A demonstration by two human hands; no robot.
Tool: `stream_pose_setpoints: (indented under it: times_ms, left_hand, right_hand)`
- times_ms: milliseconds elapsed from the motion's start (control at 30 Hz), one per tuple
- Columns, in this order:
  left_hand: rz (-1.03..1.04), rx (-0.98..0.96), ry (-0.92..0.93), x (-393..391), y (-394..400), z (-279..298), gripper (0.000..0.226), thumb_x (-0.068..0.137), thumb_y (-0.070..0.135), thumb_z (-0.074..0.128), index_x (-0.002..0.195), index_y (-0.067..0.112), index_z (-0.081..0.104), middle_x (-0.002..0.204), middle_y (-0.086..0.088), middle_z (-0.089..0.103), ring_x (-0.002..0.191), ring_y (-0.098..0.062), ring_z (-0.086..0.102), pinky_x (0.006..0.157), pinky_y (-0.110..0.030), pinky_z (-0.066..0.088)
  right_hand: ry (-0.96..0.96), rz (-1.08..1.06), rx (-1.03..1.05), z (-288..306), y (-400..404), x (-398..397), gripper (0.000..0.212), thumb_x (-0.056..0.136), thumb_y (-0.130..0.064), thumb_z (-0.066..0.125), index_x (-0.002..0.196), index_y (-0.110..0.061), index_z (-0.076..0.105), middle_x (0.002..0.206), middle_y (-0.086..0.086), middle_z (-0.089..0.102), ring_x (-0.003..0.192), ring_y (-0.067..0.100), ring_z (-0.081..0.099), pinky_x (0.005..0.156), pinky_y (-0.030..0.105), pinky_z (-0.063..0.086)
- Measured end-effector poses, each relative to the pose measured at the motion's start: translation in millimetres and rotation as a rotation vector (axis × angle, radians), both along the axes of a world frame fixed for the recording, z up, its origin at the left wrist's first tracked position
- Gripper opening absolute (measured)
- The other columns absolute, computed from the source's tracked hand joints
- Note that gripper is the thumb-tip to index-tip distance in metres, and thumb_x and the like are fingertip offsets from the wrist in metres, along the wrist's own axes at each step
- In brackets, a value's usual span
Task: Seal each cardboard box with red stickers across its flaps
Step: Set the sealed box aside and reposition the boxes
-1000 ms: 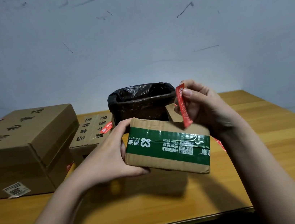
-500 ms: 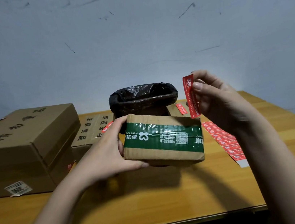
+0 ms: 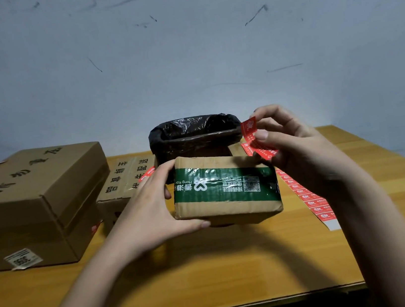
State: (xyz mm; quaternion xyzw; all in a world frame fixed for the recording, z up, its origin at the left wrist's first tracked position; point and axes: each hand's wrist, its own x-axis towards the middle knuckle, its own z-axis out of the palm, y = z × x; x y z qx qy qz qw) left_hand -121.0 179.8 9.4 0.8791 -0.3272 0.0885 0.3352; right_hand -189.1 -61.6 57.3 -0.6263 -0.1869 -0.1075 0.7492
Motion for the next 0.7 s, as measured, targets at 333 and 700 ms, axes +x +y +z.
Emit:
stream_pose_setpoints:
  times_ms: [333, 700]
  left_hand:
    - [0.076, 0.000, 0.045, 0, 0, -4, 0.122, 0.037, 0.070, 0.077, 0.143, 0.041, 0.023, 0.117, 0.011, 0.038, 0.100, 0.007, 0.040, 0.093, -0.025, 0.038]
    - [0.121, -0.008, 0.017, -1, -4, -11, 0.121, 0.030, 0.080, 0.064, 0.140, 0.043, 0.027, 0.129, 0.008, 0.031, 0.134, -0.010, 0.021, 0.114, -0.044, 0.029]
  right_hand:
    - [0.002, -0.054, -0.119, 3, -2, -2, 0.020, 0.081, -0.011, 0.060, 0.092, -0.027, 0.064, 0.089, -0.002, 0.060, 0.078, 0.013, 0.051, 0.069, 0.022, 0.045]
    - [-0.036, -0.129, -0.359, 16, -3, -12, 0.018, 0.071, -0.019, 0.069, 0.085, -0.030, 0.070, 0.088, -0.003, 0.061, 0.083, 0.008, 0.056, 0.070, 0.016, 0.049]
